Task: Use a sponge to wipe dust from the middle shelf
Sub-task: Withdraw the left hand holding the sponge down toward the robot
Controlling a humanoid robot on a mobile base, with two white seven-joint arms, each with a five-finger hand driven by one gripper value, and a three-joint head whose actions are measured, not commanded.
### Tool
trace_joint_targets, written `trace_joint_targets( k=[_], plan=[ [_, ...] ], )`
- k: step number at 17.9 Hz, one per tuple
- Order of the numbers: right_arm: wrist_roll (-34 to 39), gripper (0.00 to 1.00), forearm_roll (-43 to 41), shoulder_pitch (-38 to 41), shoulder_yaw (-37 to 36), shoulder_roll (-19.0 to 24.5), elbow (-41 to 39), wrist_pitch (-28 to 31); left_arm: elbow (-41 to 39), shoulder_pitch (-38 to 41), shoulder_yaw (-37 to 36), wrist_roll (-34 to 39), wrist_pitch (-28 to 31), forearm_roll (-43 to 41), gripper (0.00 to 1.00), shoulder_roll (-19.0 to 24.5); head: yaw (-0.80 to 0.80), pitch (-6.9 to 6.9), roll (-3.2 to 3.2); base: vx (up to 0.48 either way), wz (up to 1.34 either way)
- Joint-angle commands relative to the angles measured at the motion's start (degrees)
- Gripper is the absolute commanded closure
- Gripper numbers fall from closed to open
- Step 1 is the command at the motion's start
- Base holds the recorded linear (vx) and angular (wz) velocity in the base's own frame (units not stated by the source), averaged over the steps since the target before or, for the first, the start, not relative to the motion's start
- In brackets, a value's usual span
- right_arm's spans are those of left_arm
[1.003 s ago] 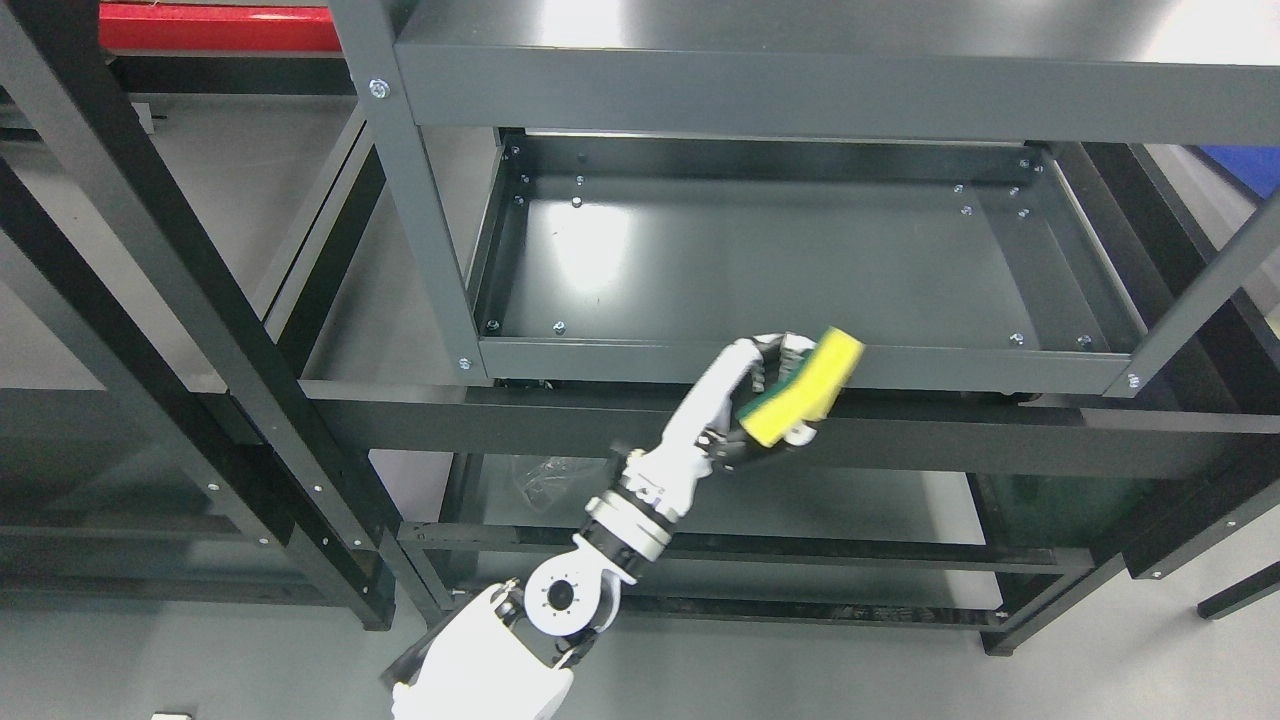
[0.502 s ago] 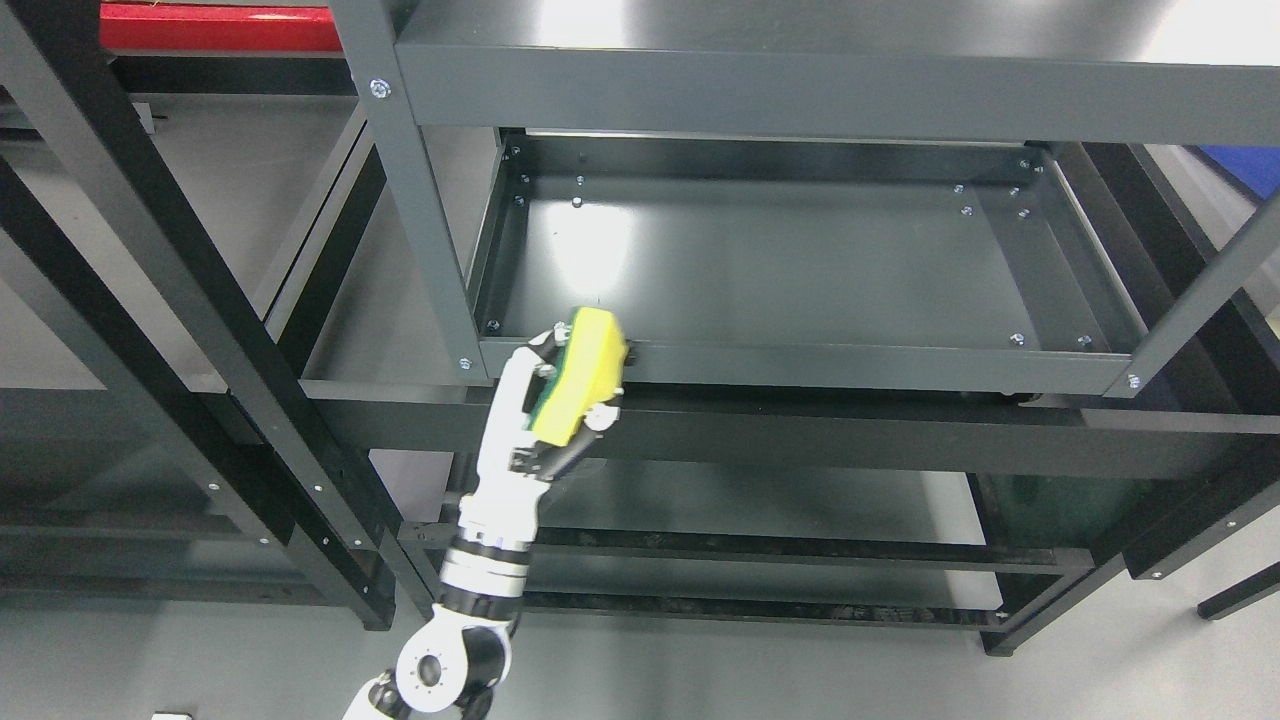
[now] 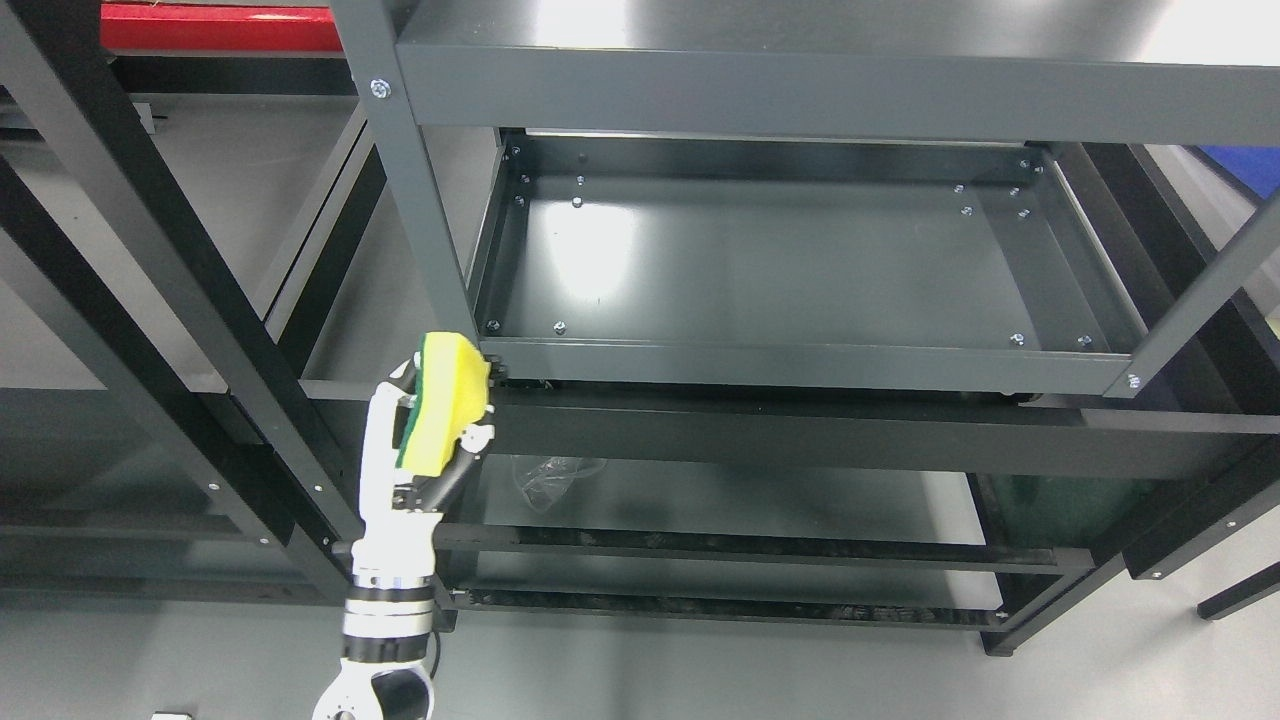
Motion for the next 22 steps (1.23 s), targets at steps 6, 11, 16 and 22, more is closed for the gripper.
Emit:
trace_joint_targets(
  k=[6,11,16,22],
  plan=[
    [0.0,0.0,0.0,0.0,0.0,-1.0,-1.0,0.0,-3.0,2.0,6.0,-0.3,-0.1,0.0,0.99,1.0,0.0,0.0,0.0,0.0,0.0],
    [0.0,0.0,0.0,0.0,0.0,-1.0,-1.0,0.0,-3.0,2.5,5.7,-0.4,-0.1,0.0,0.99,1.0,0.0,0.0,0.0,0.0,0.0],
    [0.0,0.0,0.0,0.0,0.0,-1.0,-1.0,0.0,-3.0,5.2,1.5,-0.4,2.8,0.0,1.0,1.0,0.0,0.0,0.0,0.0,0.0],
    [0.0,0.0,0.0,0.0,0.0,-1.0,-1.0,0.0,-3.1,5.1,0.0,-0.4,5.8,0.0,1.0,1.0,0.0,0.0,0.0,0.0,0.0]
  ],
)
